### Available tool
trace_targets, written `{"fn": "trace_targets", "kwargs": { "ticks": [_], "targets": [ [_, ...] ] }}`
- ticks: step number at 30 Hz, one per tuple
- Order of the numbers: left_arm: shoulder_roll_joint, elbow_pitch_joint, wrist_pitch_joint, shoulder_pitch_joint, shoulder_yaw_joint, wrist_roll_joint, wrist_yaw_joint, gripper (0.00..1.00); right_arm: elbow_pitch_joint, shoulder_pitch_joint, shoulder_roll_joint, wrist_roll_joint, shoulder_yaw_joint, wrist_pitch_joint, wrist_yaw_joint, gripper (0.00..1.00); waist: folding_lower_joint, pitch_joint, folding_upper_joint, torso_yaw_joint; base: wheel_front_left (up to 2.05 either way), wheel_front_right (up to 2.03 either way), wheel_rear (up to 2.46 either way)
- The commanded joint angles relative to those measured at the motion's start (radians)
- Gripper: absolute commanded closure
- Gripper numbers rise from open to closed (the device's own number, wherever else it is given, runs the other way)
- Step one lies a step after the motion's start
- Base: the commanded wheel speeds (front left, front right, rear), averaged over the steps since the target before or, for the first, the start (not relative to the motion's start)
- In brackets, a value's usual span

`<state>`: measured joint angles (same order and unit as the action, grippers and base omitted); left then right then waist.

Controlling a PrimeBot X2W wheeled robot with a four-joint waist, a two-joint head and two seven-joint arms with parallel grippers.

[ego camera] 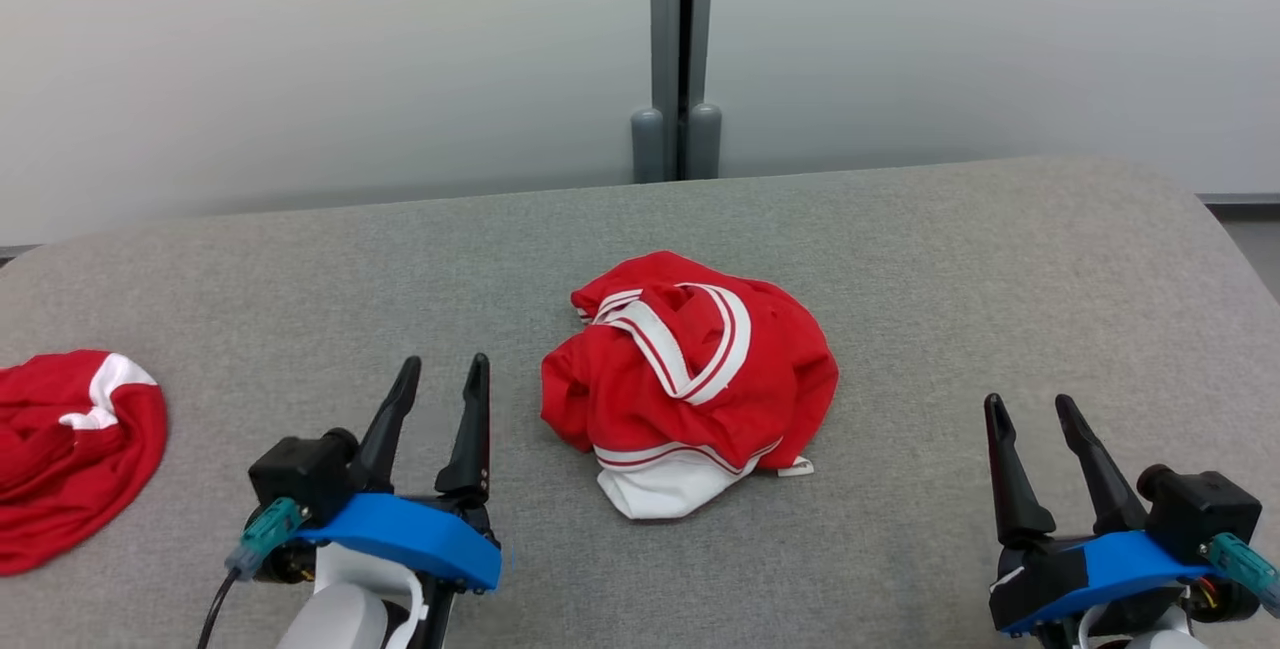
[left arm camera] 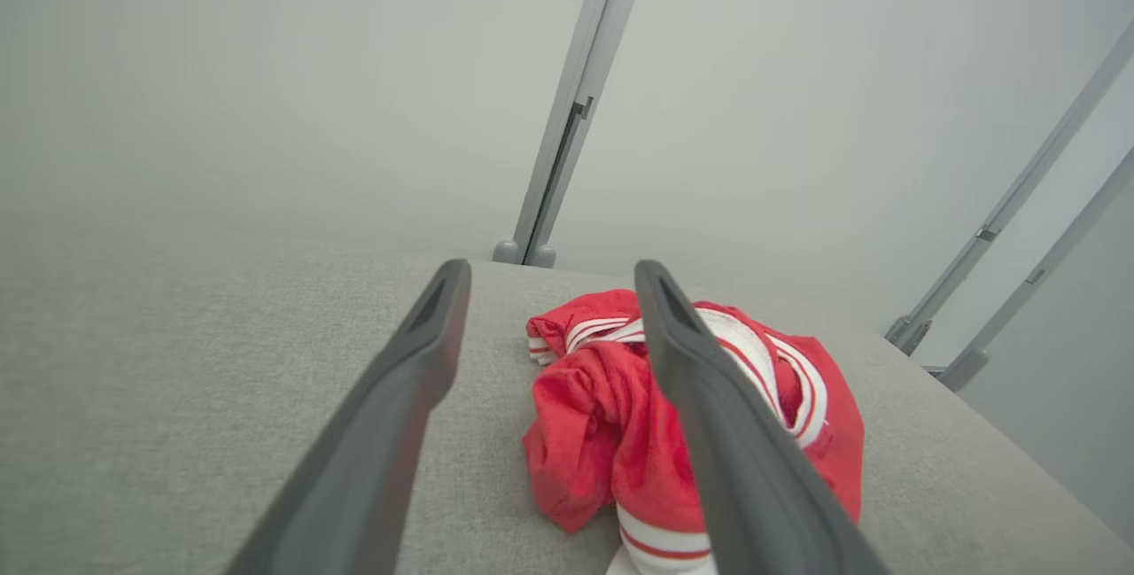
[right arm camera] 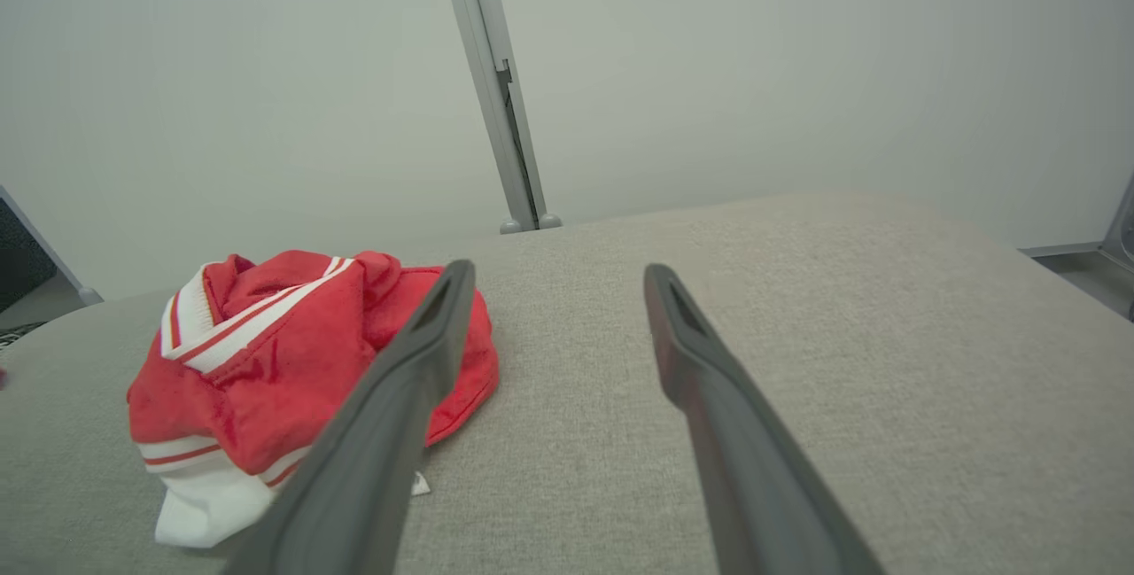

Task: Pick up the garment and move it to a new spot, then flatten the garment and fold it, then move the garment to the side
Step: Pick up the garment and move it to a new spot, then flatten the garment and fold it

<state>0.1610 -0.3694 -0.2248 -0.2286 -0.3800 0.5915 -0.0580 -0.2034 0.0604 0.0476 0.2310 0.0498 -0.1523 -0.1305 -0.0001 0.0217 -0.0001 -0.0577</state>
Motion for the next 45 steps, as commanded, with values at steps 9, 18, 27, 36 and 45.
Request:
{"fn": "trace_targets", "kwargs": {
  "ticks": [9, 18, 27, 36, 45],
  "targets": [
    [0.002, 0.096, -0.041, 0.113, 0.138, -0.129, 0.031, 0.0, -0.008, -0.017, 0.005, 0.015, -0.001, -0.003, 0.0, 0.0, 0.0001, -0.006, 0.0001, 0.06, 0.0, 0.0, 0.0],
    [0.025, 0.087, -0.041, 0.194, 0.185, -0.28, 0.035, 0.0, -0.015, -0.026, 0.005, 0.008, 0.005, 0.004, 0.0, 0.0, 0.0001, -0.014, 0.0001, 0.084, 0.0, 0.0, 0.0],
    [0.018, 0.06, -0.041, 0.213, 0.199, -0.299, 0.021, 0.0, -0.011, -0.037, 0.005, -0.002, 0.019, 0.016, 0.0, 0.0, 0.0001, -0.017, 0.0001, 0.098, 0.0, 0.0, 0.0],
    [0.01, 0.068, -0.041, 0.198, 0.209, -0.311, 0.014, 0.0, -0.01, -0.033, 0.005, 0.007, 0.015, 0.015, 0.0, 0.0, 0.0001, -0.013, 0.0001, 0.098, 0.0, 0.0, 0.0],
    [0.002, 0.062, -0.041, 0.196, 0.219, -0.314, 0.006, 0.0, -0.018, -0.03, 0.005, 0.011, 0.009, 0.009, 0.0, 0.0, 0.0001, -0.015, 0.0001, 0.092, 0.0, 0.0, 0.0]
  ]
}}
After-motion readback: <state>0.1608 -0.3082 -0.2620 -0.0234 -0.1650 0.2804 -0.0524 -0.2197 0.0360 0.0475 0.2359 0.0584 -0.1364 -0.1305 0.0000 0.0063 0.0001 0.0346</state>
